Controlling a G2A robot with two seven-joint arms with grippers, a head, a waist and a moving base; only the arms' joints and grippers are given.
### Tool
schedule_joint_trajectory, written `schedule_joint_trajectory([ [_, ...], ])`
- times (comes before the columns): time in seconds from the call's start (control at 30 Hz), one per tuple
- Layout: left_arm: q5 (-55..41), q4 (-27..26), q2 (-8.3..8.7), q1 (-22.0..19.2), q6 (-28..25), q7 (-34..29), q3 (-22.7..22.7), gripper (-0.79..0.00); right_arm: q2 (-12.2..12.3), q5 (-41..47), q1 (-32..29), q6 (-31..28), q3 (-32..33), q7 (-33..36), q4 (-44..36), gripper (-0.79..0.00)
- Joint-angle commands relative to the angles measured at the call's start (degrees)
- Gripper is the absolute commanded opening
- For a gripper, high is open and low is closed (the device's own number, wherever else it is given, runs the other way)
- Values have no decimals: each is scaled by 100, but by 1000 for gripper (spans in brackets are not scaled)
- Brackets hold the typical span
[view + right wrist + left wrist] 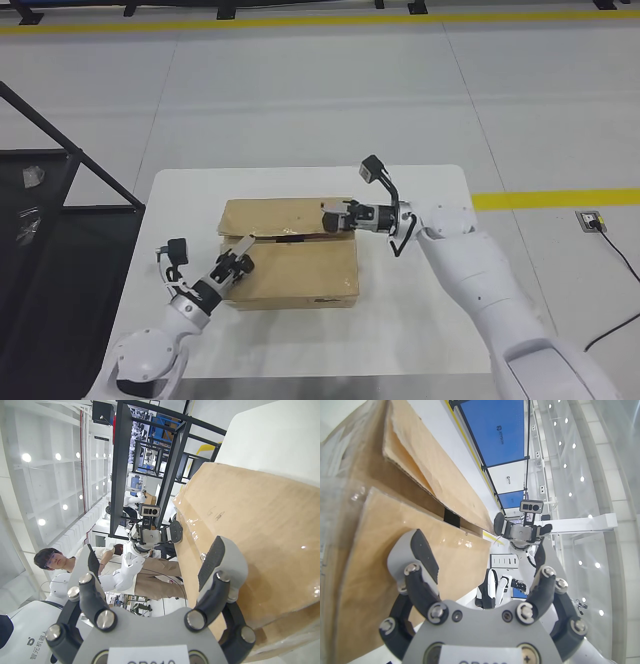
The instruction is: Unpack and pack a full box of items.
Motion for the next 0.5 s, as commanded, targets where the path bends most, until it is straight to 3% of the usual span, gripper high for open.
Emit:
schedule_joint_trajectory([
  [0.0,31,26,-8,-17,-10,45,30,0,15,46,-91,14,-14,15,-107,0],
  [0.27,91,19,-25,-33,-70,95,43,0,97,59,-357,-69,22,-70,-56,0],
  [0.47,-95,-260,2,233,-265,127,-375,0,126,207,-464,-64,87,-64,26,0],
])
